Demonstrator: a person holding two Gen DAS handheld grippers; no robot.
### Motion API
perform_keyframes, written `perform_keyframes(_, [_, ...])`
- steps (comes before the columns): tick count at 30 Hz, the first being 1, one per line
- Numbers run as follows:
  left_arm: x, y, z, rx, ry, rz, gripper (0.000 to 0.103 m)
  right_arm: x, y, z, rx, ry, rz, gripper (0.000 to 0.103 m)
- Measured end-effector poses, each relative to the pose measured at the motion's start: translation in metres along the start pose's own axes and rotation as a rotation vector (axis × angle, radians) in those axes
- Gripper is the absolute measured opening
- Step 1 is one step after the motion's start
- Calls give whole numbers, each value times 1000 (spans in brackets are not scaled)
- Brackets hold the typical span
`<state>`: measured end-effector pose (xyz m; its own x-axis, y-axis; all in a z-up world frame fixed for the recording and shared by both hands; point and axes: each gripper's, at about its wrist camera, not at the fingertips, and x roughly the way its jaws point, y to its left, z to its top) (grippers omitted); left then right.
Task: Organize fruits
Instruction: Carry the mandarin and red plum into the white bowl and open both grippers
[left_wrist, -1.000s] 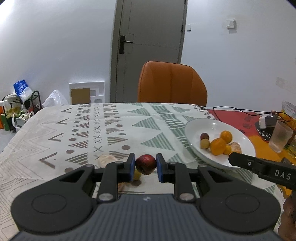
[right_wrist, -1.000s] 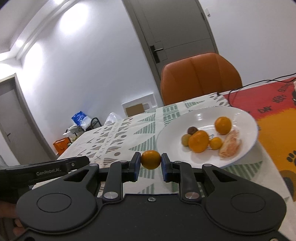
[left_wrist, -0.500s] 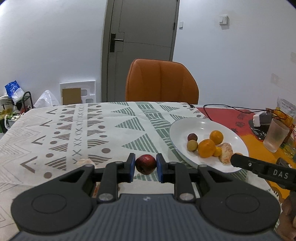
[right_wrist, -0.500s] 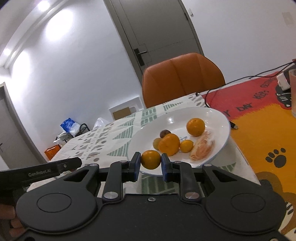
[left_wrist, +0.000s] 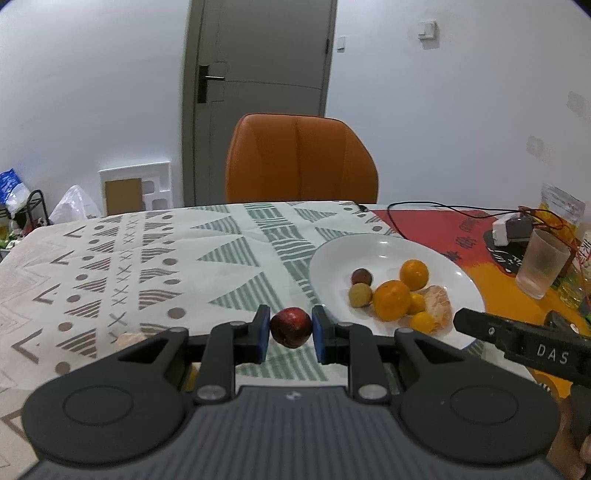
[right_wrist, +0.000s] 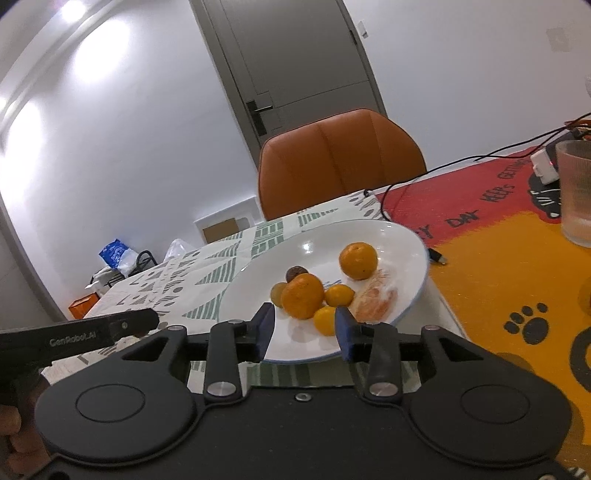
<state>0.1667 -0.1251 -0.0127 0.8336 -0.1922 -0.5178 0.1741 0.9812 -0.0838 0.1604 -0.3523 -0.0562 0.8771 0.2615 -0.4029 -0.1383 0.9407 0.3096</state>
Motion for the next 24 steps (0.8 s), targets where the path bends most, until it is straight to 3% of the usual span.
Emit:
perform_keyframes(17, [13,-45,36,88,-71,-51,23,-16,-16,7,10,-20,-10,38])
perform_keyframes(24, [9,-42,35,86,-67,-33,35,-18,-16,6,12,-13,-14,38])
